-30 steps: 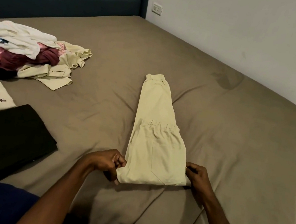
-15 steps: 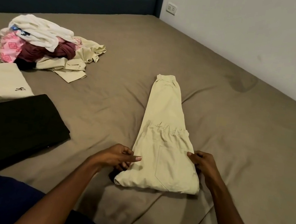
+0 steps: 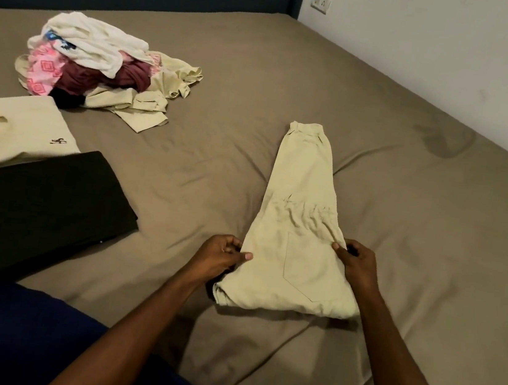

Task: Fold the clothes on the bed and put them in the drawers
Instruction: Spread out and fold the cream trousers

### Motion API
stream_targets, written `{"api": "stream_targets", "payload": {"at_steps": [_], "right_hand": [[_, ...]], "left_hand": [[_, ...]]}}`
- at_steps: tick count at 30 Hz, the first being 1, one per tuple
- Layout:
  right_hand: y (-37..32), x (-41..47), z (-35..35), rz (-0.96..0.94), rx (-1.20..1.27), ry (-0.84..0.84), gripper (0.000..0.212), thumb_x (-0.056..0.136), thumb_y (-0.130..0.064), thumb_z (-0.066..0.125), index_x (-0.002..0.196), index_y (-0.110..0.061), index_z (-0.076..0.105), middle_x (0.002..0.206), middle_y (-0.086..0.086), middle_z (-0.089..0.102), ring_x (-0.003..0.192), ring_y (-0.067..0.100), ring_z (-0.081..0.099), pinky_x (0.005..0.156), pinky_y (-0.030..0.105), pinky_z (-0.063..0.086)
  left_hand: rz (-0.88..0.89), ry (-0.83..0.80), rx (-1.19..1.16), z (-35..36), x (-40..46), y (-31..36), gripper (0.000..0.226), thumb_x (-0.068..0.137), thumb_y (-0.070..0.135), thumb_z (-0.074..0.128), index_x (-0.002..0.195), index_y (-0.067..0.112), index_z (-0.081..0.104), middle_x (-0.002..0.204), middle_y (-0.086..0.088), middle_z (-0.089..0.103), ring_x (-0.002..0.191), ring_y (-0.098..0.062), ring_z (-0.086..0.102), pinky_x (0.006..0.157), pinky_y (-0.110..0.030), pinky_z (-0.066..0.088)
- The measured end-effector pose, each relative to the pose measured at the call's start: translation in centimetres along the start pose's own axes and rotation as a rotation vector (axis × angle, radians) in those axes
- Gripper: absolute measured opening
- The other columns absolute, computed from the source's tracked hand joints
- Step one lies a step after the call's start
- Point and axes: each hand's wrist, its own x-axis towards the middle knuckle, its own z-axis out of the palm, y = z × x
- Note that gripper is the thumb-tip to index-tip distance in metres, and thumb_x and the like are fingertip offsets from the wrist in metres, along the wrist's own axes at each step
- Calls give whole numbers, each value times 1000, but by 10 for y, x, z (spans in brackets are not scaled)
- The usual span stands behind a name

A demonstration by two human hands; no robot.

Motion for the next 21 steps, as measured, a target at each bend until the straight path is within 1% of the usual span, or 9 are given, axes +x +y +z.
{"api": "stream_targets", "payload": {"at_steps": [3, 5, 8, 10, 12, 14, 16, 18, 21], "right_hand": [[-5, -5, -3, 17, 32, 36, 13, 96, -11, 71, 106, -4, 75, 89, 0, 75, 70, -5, 67, 66, 12, 50], [-3, -13, -10, 40, 86, 84, 11, 98, -16, 70, 101, -7, 75, 85, 2, 75, 70, 3, 67, 67, 21, 52], [9, -39, -25, 92, 178, 211, 9, 94, -8, 66, 87, -10, 72, 78, 7, 71, 68, 24, 60, 60, 32, 48], [25, -71, -35, 114, 221, 262, 16, 88, 3, 61, 82, -10, 67, 76, 9, 66, 71, 25, 55, 62, 34, 45], [39, -106, -41, 116, 189, 214, 20, 84, 10, 58, 81, -9, 65, 80, 18, 65, 73, 27, 54, 65, 38, 43], [50, -129, -45, 77, 132, 145, 32, 82, 18, 58, 81, -12, 68, 86, 26, 66, 71, 27, 53, 62, 36, 42], [55, -140, -51, 41, 119, 98, 34, 81, 21, 67, 88, -12, 73, 94, 24, 69, 75, 29, 58, 64, 38, 48], [54, -145, -54, 4, 172, 84, 27, 77, 14, 80, 95, -6, 75, 107, 17, 71, 92, 32, 67, 79, 43, 57], [51, -145, -56, -5, 265, 122, 27, 72, 6, 85, 96, -5, 78, 110, 11, 71, 104, 33, 69, 93, 49, 57]], "left_hand": [[-43, -2, 19, -5, -6, 7, 49, 68, 28, 96, 94, -5, 69, 63, -3, 68, 58, -14, 59, 54, -23, 48], [-115, -12, 133, -14, -13, 13, 48, 63, 38, 98, 83, 4, 70, 63, -5, 67, 54, -16, 58, 51, -24, 47], [-263, -218, 390, -36, -28, 23, 45, 67, 48, 91, 78, 8, 72, 69, -6, 73, 56, -15, 66, 50, -22, 46], [-324, -342, 486, -42, -36, 24, 48, 68, 42, 93, 89, 2, 76, 81, -7, 79, 68, -14, 74, 56, -20, 48], [-319, -399, 497, -40, -40, 19, 43, 67, 32, 96, 91, 3, 76, 86, -11, 79, 78, -17, 77, 59, -20, 49], [-247, -400, 476, -35, -42, 14, 39, 66, 21, 97, 94, 2, 77, 88, -14, 79, 82, -21, 77, 61, -22, 52], [-157, -361, 436, -32, -40, 12, 37, 64, 10, 96, 95, 0, 78, 88, -17, 77, 77, -20, 71, 60, -22, 53], [-118, -329, 370, -33, -38, 14, 35, 65, 3, 93, 96, -2, 78, 84, -16, 74, 74, -18, 63, 55, -20, 49], [-102, -353, 320, -31, -42, 18, 29, 68, 6, 92, 94, 5, 81, 81, -13, 70, 72, -20, 54, 52, -20, 42]]}}
